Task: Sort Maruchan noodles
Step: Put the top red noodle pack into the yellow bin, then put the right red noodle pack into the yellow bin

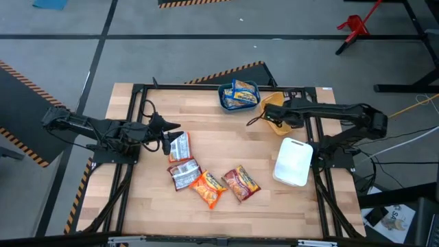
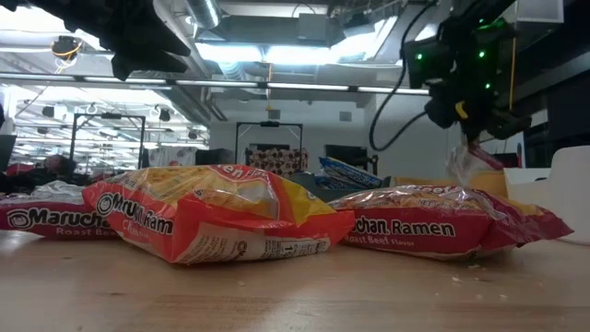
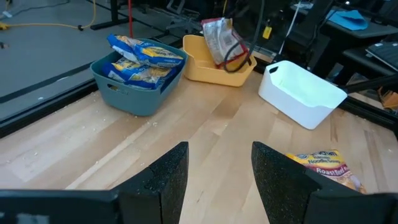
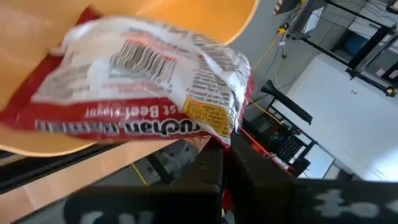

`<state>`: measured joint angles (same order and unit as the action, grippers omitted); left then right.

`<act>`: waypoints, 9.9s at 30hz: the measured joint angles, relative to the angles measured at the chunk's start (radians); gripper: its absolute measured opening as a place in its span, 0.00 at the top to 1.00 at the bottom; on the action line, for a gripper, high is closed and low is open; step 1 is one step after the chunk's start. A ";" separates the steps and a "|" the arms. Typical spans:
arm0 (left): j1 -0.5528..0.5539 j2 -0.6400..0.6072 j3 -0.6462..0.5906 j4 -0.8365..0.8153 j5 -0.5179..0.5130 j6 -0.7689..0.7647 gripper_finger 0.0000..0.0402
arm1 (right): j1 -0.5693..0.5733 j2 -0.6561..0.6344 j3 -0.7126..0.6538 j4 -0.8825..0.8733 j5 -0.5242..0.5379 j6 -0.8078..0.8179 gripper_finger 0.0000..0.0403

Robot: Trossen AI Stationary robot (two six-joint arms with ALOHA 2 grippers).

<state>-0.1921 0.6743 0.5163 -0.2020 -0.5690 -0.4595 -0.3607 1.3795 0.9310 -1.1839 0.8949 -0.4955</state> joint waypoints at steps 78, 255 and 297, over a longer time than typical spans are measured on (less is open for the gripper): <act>-0.007 0.000 0.000 -0.016 0.004 -0.037 0.58 | -0.144 0.114 -0.080 0.304 -0.611 0.416 0.71; -0.008 0.000 0.000 -0.036 0.002 -0.114 0.58 | 0.172 -0.387 -0.172 0.282 -0.189 1.480 1.00; -0.007 0.000 0.000 -0.038 0.005 -0.135 0.58 | 0.084 -0.372 -0.121 0.288 -0.325 1.333 0.66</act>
<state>-0.1993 0.6743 0.5163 -0.2401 -0.5644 -0.5945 -0.2764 1.0077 0.8104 -0.8960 0.5704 0.8380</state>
